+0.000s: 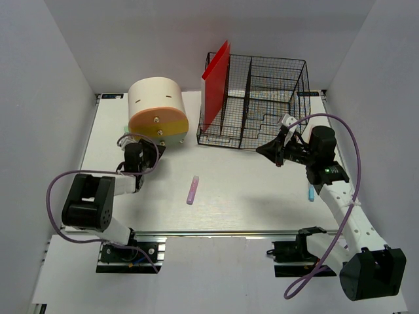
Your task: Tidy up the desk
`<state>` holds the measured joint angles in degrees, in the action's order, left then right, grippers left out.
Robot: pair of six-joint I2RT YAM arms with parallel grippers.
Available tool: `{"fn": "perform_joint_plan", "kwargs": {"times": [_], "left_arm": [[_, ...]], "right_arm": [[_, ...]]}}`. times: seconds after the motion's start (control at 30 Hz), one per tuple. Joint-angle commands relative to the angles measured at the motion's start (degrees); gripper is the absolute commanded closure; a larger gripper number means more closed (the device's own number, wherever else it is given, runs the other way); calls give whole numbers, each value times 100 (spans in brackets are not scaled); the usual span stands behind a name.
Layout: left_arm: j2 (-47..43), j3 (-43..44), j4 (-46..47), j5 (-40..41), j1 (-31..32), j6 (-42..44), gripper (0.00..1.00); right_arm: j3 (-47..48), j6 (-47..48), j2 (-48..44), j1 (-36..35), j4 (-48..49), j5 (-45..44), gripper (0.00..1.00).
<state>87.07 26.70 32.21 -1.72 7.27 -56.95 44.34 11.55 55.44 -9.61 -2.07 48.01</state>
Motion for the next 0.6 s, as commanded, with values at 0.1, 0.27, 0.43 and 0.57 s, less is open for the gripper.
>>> {"fn": "perform_joint_plan", "kwargs": {"times": [0.1, 0.27, 0.43, 0.57], "left_arm": [[424, 389, 699, -136, -85, -202, 46], [697, 345, 1182, 13, -85, -422, 46], [899, 319, 1533, 275, -85, -501, 45], [1040, 318, 1771, 330, -85, -580, 45]], "right_arm": [[58, 163, 63, 37, -48, 103, 100], [66, 172, 90, 20, -57, 77, 100], [84, 198, 134, 29, -75, 86, 100], [84, 216, 151, 3, -92, 86, 100]]}}
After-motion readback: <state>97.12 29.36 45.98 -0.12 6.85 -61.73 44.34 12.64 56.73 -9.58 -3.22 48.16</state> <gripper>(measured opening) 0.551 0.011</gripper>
